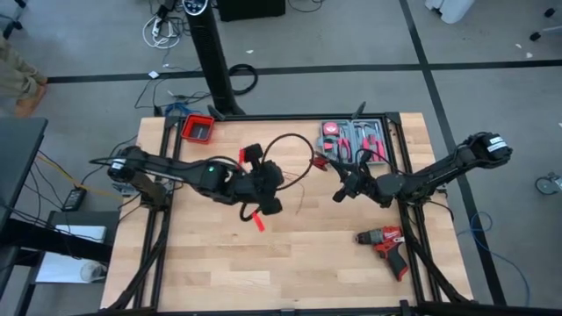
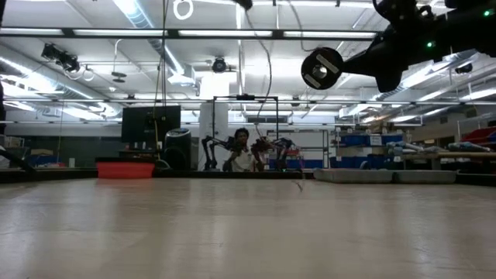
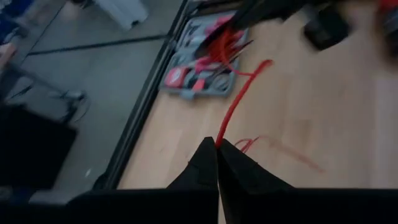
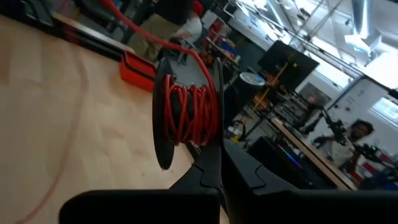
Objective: Coil cords
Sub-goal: Uncoil the red wire from the black spool
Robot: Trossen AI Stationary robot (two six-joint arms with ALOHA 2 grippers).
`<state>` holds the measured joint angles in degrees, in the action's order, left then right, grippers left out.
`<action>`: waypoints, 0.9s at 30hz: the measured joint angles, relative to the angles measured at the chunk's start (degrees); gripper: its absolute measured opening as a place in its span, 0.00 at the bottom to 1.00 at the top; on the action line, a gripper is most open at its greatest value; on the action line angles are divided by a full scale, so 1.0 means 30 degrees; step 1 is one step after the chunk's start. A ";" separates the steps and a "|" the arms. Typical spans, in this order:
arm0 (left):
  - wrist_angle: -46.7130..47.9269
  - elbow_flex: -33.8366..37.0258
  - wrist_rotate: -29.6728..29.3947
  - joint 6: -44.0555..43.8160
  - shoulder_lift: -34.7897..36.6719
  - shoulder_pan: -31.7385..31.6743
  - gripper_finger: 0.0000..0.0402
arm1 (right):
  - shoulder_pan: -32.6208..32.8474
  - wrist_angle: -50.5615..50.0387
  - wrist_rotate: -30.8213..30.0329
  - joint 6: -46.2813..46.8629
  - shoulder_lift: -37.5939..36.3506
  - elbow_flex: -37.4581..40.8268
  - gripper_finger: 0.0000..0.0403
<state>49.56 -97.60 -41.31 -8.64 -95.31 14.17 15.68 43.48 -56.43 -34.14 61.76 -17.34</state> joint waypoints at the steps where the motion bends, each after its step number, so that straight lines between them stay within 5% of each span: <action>1: -0.0489 -0.0016 0.0224 0.0271 0.0008 0.0127 0.00 | -0.0133 -0.0045 -0.0023 0.0035 0.0000 0.0000 0.00; 19: -0.4473 0.0151 0.3095 0.0232 -0.0218 0.1443 0.00 | -0.1258 -0.0275 -0.0318 0.1587 0.0000 0.0000 0.00; 27: -0.6983 0.2664 0.5713 -0.0713 -0.0232 0.1451 0.00 | -0.1426 0.0611 -0.0398 0.1668 0.0000 0.0000 0.00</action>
<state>28.61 -89.61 -24.17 -10.78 -96.01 18.52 11.40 45.31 -57.63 -29.14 61.76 -17.34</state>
